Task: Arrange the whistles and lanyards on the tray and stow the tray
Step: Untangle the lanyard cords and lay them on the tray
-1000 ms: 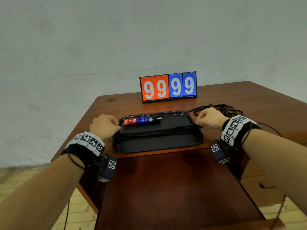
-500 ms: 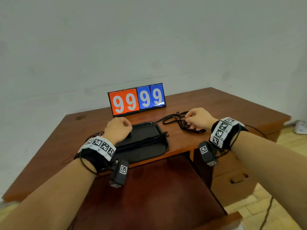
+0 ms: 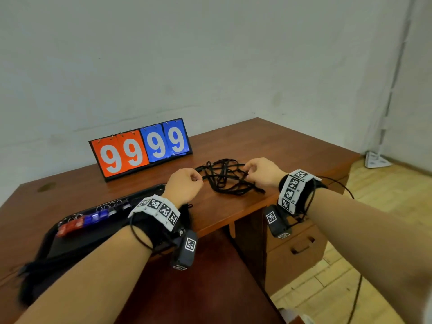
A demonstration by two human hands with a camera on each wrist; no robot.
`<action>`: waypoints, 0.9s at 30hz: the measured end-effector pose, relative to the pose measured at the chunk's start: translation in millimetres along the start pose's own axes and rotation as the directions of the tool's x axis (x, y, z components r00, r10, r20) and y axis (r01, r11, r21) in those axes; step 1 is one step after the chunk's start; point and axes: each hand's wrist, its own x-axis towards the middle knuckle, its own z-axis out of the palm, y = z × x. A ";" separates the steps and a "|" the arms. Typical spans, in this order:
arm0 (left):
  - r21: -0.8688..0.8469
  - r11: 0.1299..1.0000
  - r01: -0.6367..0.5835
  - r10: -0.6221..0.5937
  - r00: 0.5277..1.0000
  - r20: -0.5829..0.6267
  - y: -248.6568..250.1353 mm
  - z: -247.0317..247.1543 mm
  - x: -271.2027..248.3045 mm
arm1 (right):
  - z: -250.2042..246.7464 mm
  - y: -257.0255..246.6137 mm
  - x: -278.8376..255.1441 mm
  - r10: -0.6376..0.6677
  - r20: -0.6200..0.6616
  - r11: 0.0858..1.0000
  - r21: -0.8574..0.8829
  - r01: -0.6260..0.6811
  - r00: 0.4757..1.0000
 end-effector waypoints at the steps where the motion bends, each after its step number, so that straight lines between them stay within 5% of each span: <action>1: 0.001 1.000 -0.005 0.005 1.000 0.015 3.6 5.0 4.7 | -0.2 1.9 4.6 0.004 0.017 0.999 -0.048 -0.003 1.000; 14: 0.024 0.999 -0.028 0.024 0.992 0.123 11.9 42.2 28.8 | 11.3 -2.2 43.6 0.071 0.244 0.945 -0.327 0.013 0.967; 20: -0.037 0.999 -0.027 0.030 0.995 0.099 15.6 32.9 30.4 | 0.9 -3.2 49.0 0.071 0.034 0.990 0.118 -0.075 0.997; 27: -0.143 0.989 -0.038 0.047 0.997 0.061 22.8 26.0 30.4 | -6.4 -24.1 44.4 0.142 0.051 0.760 0.634 -0.142 0.989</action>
